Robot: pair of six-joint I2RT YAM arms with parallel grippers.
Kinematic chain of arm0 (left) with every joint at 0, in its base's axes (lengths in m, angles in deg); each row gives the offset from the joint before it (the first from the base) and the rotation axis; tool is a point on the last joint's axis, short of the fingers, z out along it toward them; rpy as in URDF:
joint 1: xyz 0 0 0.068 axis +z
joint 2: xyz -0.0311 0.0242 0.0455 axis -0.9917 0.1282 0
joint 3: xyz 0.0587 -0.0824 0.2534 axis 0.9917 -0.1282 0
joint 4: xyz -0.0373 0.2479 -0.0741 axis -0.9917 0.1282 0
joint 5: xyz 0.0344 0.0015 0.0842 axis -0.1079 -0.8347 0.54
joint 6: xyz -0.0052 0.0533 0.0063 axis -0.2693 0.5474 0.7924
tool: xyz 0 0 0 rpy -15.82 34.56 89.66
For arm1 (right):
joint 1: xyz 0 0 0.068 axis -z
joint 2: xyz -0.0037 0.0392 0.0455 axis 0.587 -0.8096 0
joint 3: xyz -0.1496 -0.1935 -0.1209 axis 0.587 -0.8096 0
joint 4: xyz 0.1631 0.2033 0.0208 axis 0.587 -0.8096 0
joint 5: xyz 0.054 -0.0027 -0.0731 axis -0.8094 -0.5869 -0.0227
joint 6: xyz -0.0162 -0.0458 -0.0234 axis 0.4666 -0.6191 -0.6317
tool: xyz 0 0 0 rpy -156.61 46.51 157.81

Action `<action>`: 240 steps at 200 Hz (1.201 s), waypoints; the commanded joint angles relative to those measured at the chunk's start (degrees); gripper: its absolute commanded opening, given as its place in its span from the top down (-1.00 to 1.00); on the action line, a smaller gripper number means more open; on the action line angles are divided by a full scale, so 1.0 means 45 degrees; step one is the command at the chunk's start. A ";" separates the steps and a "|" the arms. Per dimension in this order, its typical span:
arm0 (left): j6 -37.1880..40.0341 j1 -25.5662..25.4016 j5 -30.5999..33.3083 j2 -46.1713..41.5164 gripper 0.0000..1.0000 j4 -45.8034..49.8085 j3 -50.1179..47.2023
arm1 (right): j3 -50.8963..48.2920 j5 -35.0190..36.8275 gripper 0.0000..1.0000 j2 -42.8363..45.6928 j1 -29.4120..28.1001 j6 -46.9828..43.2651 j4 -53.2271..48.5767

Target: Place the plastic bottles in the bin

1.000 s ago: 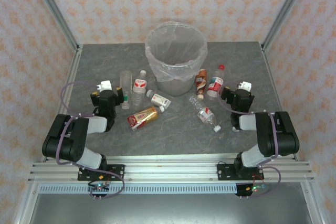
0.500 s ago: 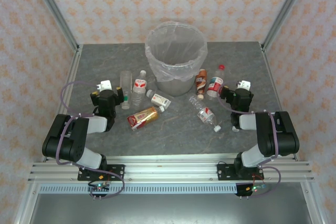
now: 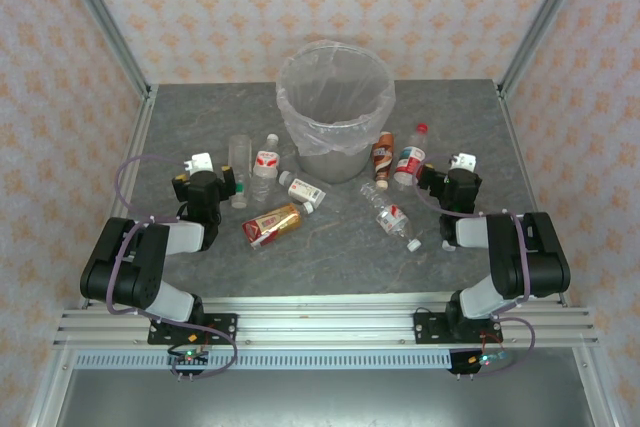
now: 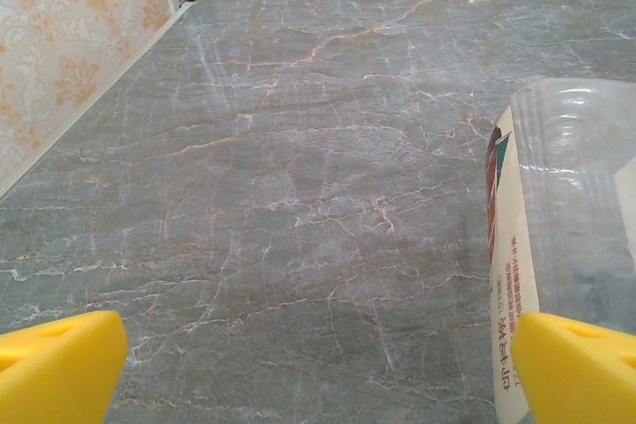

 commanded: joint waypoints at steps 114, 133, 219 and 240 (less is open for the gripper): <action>-0.1247 0.0107 0.0616 -0.2974 -0.99 0.7112 0.3404 | 0.1508 -0.0280 -0.98 0.2508 0.0077 0.0019 -0.3640; -0.2550 0.0099 -0.0373 -0.3071 -1.00 0.8884 0.4296 | 0.1686 0.0249 -0.98 0.3194 0.0077 0.1084 -0.4411; -0.3473 0.0103 -0.4267 0.1172 -0.99 1.5644 0.9923 | 0.2851 -0.2328 -0.98 0.5054 0.0082 0.4203 -0.8562; -0.3286 0.0106 -0.4404 0.2241 -0.99 1.6279 1.0789 | 0.2682 -0.2561 -0.98 0.5294 0.0079 0.4334 -0.8668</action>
